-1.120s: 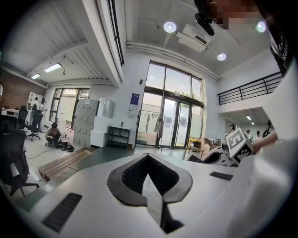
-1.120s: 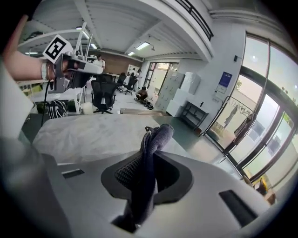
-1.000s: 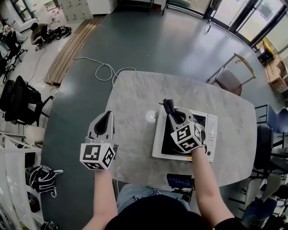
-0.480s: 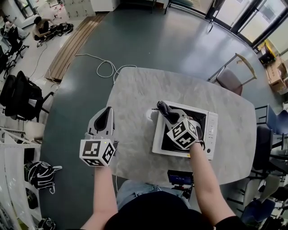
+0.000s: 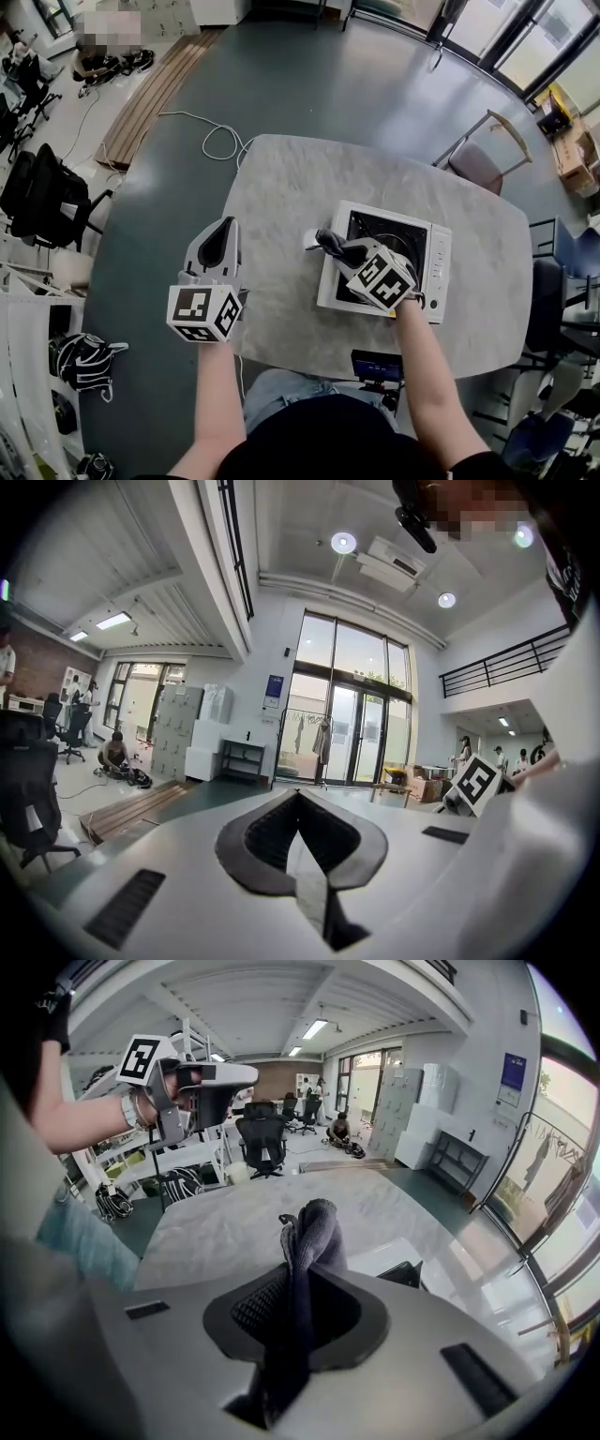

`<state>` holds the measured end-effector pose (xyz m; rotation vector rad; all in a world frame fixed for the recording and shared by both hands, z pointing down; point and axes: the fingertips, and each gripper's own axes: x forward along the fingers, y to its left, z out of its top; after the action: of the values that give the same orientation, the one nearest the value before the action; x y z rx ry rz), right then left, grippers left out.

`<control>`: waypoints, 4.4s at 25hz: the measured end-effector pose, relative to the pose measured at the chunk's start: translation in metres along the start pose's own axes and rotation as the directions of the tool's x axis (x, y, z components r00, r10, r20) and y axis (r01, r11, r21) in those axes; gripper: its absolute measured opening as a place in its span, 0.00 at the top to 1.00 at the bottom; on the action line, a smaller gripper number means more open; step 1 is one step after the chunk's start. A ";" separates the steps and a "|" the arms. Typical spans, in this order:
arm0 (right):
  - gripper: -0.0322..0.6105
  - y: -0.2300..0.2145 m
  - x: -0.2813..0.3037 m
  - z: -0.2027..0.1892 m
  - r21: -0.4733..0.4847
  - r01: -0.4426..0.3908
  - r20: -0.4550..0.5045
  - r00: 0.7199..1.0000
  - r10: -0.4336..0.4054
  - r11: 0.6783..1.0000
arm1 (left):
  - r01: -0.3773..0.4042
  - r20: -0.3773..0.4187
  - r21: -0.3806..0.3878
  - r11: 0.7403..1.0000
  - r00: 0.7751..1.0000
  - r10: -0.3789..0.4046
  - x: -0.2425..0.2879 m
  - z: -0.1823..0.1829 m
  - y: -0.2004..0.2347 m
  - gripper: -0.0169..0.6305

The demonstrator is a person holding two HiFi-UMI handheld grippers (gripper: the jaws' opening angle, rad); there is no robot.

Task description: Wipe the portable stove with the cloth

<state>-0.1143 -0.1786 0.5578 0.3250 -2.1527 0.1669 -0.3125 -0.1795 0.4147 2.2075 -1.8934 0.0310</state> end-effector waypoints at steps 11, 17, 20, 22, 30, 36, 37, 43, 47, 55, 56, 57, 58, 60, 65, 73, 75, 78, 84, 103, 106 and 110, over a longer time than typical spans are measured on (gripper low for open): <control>0.85 0.058 -0.004 -0.015 -0.271 -0.188 -0.147 0.977 0.153 0.944 | 0.015 0.014 -0.011 1.000 1.000 -0.014 -0.011 -0.001 -0.016 0.96; 0.85 0.081 -0.014 -0.022 -0.316 -0.353 -0.192 0.933 0.306 0.880 | 0.013 0.027 -0.016 1.000 1.000 -0.013 -0.014 0.000 -0.018 0.96; 0.85 0.086 -0.024 -0.017 -0.341 -0.376 -0.147 0.926 0.347 0.861 | 0.016 0.046 -0.016 1.000 0.999 -0.015 -0.014 0.007 -0.016 0.96; 0.85 0.081 -0.036 -0.003 -0.311 -0.324 -0.041 0.944 0.328 0.894 | 0.018 0.057 -0.022 1.000 0.998 -0.016 -0.010 0.012 -0.015 0.96; 0.85 0.026 -0.104 0.021 0.102 0.012 0.287 0.957 -0.041 0.995 | 0.065 0.068 -0.006 0.998 0.996 -0.065 0.012 0.021 -0.028 0.96; 0.85 0.012 -0.118 -0.012 0.475 0.069 0.299 0.925 -0.235 0.877 | 0.104 0.046 0.014 0.994 0.993 -0.105 0.020 0.020 -0.036 0.96; 0.85 0.010 -0.117 -0.019 0.526 0.080 0.283 0.922 -0.263 0.847 | 0.113 0.040 0.017 0.993 0.993 -0.114 0.022 0.019 -0.037 0.96; 0.85 0.014 -0.107 -0.050 0.790 0.068 0.217 0.898 -0.382 0.609 | 0.188 0.004 0.040 0.981 0.982 -0.189 0.032 0.013 -0.049 0.96; 0.85 0.022 -0.100 -0.067 0.901 0.071 0.151 0.874 -0.461 0.429 | 0.249 -0.030 0.053 0.967 0.968 -0.248 0.039 0.006 -0.057 0.96; 0.85 0.037 -0.087 -0.080 0.996 -0.049 0.080 0.828 -0.555 0.071 | 0.345 -0.067 0.060 0.937 0.938 -0.341 0.048 -0.007 -0.080 0.96; 0.85 0.037 -0.085 -0.080 0.997 -0.073 0.073 0.819 -0.569 0.024 | 0.351 -0.069 0.061 0.934 0.935 -0.347 0.048 -0.007 -0.082 0.96; 0.85 0.038 -0.084 -0.080 0.996 -0.093 0.068 0.812 -0.580 -0.013 | 0.354 -0.070 0.061 0.933 0.934 -0.350 0.048 -0.007 -0.082 0.96; 0.85 0.038 -0.082 -0.078 0.994 -0.105 0.063 0.807 -0.587 -0.039 | 0.354 -0.069 0.061 0.933 0.934 -0.350 0.048 -0.007 -0.082 0.96; 0.85 0.038 -0.076 -0.078 0.995 -0.083 0.041 0.812 -0.582 -0.046 | 0.349 -0.065 0.062 0.935 0.936 -0.345 0.047 -0.005 -0.079 0.96; 0.85 0.039 -0.060 -0.089 0.971 0.192 -0.090 0.846 -0.525 0.143 | 0.319 -0.062 0.062 0.946 0.947 -0.315 0.044 -0.004 -0.069 0.96; 0.85 0.037 -0.055 -0.090 0.899 0.294 -0.115 0.874 -0.472 0.326 | 0.290 -0.049 0.054 0.956 0.957 -0.287 0.047 -0.004 -0.071 0.96; 0.85 0.035 -0.059 -0.097 0.899 0.284 -0.109 0.882 -0.459 0.333 | 0.284 -0.048 0.049 0.958 0.958 -0.282 0.049 -0.006 -0.077 0.96; 0.85 0.030 -0.070 -0.115 0.898 0.293 -0.123 0.883 -0.452 0.329 | 0.276 -0.051 0.042 0.960 0.960 -0.274 0.051 -0.010 -0.087 0.96; 0.84 0.019 -0.096 -0.153 0.854 0.383 -0.192 0.861 -0.471 0.352 | 0.278 -0.057 0.030 0.960 0.960 -0.276 0.055 -0.019 -0.114 0.96; 0.85 -0.007 -0.178 -0.176 0.729 0.332 -0.066 0.905 -0.421 0.599 | 0.294 -0.050 0.067 0.954 0.955 -0.291 0.059 -0.017 -0.168 0.96; 0.85 -0.021 -0.195 -0.175 0.686 0.334 -0.034 0.902 -0.430 0.647 | 0.286 -0.046 0.078 0.955 0.958 -0.283 0.058 -0.012 -0.170 0.96; 0.85 -0.029 -0.190 -0.173 0.595 0.317 -0.021 0.925 -0.380 0.738 | 0.255 -0.035 0.092 0.962 0.967 -0.253 0.054 -0.005 -0.164 0.96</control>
<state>0.1335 -0.1322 0.4987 1.1181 -2.0463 0.6220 -0.1427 -0.2087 0.4024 2.4861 -1.6129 0.1050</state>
